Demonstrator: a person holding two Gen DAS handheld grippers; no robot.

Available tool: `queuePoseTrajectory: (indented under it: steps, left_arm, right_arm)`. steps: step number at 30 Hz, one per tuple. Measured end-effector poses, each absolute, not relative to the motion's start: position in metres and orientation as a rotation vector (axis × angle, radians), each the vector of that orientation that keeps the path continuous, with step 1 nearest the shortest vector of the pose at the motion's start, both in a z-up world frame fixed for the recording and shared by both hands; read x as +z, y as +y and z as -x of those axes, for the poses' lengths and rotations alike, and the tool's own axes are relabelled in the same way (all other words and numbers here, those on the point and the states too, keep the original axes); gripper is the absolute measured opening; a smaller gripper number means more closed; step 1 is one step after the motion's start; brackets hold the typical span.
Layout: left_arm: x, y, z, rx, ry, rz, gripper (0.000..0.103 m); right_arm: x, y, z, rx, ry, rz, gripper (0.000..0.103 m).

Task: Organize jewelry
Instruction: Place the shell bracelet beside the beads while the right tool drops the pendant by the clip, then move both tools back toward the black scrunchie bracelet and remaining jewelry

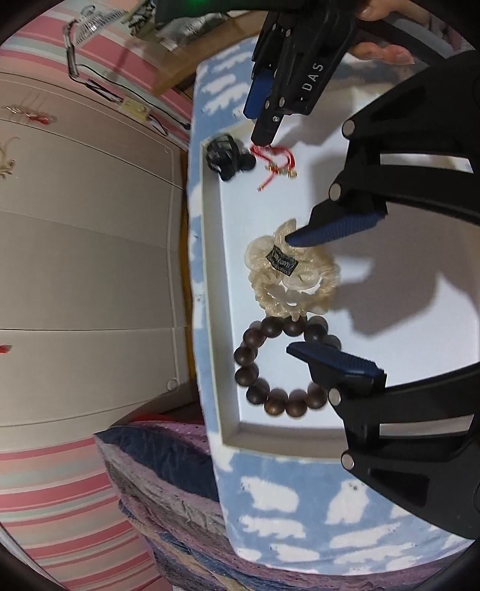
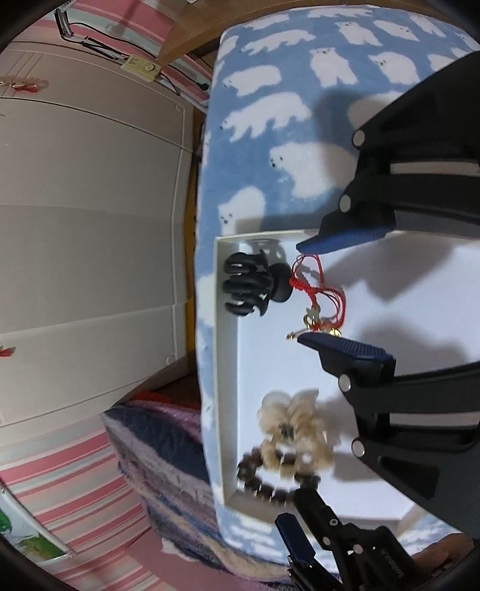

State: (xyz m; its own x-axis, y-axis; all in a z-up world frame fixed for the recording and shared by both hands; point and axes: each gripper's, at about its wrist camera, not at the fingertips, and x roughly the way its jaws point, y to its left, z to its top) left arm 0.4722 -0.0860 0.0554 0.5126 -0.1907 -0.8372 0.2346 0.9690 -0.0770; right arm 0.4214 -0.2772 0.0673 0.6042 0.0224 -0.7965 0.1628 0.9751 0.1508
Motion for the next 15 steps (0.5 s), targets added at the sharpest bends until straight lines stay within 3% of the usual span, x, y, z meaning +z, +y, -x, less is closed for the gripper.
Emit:
queuePoseTrajectory:
  steps: [2,4,6,10,15]
  left_arm:
    - [0.074,-0.077,-0.459,-0.259,0.97,-0.021,0.073]
    - [0.09,-0.06,-0.444,-0.251,0.937,0.007,0.083]
    - [0.103,-0.047,-0.431,-0.24,0.913,0.02,0.09]
    - [0.127,-0.017,-0.386,-0.205,0.866,0.014,0.1]
    - [0.133,0.007,-0.332,-0.173,0.848,-0.018,0.1]
  right_arm:
    - [0.084,-0.279,-0.406,-0.078,0.887,-0.222,0.061]
    - [0.101,-0.281,-0.389,-0.083,0.855,-0.218,0.077]
    - [0.114,-0.281,-0.372,-0.081,0.827,-0.208,0.087]
    - [0.129,-0.284,-0.332,-0.084,0.826,-0.188,0.091]
    - [0.123,-0.289,-0.275,-0.11,0.846,-0.158,0.098]
